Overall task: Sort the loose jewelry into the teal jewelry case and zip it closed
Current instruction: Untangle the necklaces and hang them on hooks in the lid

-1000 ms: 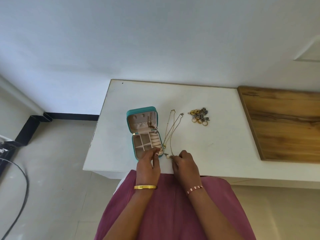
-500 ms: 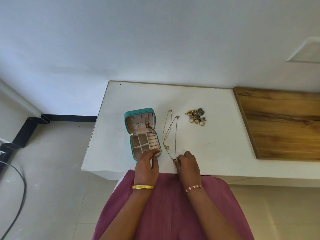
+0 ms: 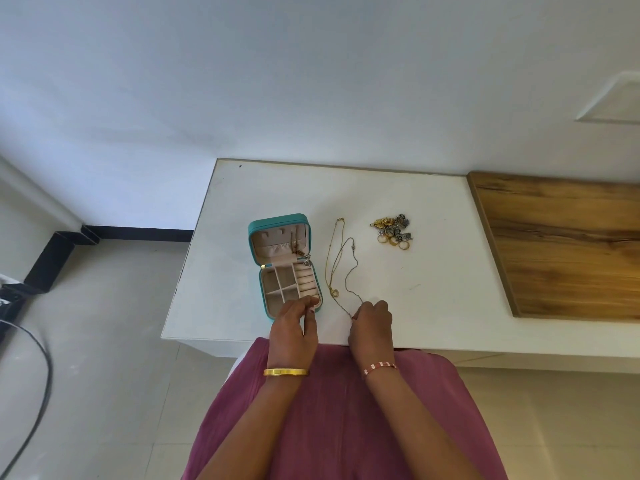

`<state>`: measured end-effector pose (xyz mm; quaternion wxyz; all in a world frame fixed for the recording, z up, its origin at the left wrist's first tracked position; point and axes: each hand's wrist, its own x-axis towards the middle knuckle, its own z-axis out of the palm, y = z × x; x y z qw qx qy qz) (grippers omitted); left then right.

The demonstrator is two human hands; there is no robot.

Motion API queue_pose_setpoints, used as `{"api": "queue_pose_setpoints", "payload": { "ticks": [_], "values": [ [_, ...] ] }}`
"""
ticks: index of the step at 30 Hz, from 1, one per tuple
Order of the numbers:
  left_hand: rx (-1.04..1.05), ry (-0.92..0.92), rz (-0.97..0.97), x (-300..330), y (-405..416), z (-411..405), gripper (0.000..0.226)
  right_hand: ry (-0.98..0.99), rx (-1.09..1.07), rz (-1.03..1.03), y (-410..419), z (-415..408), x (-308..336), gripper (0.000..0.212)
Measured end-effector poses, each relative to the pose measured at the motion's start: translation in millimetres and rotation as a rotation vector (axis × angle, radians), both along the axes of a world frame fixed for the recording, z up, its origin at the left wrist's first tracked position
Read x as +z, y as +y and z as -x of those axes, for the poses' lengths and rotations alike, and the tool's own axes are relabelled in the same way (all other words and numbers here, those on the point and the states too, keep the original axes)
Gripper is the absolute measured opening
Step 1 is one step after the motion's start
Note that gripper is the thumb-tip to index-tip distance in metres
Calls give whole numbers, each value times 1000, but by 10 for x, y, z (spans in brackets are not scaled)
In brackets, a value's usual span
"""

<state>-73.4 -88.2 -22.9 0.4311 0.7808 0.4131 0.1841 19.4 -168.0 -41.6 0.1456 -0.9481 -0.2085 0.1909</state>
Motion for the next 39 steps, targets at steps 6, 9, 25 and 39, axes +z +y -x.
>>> {"api": "queue_pose_setpoints", "payload": {
  "ticks": [6, 9, 25, 39],
  "values": [
    [-6, -3, 3, 1, -3, 8, 23, 85, -91, -37, 12, -60, 12, 30],
    [-9, -7, 4, 2, -7, 6, 23, 135, -177, -61, 17, -94, 9, 26],
    [-19, -36, 4, -30, 8, 8, 23, -32, -15, -11, -292, -87, 40, 33],
    [-29, -18, -1, -19, 0, 13, 23, -8, -10, 55, -194, -64, -5, 21]
  ]
}}
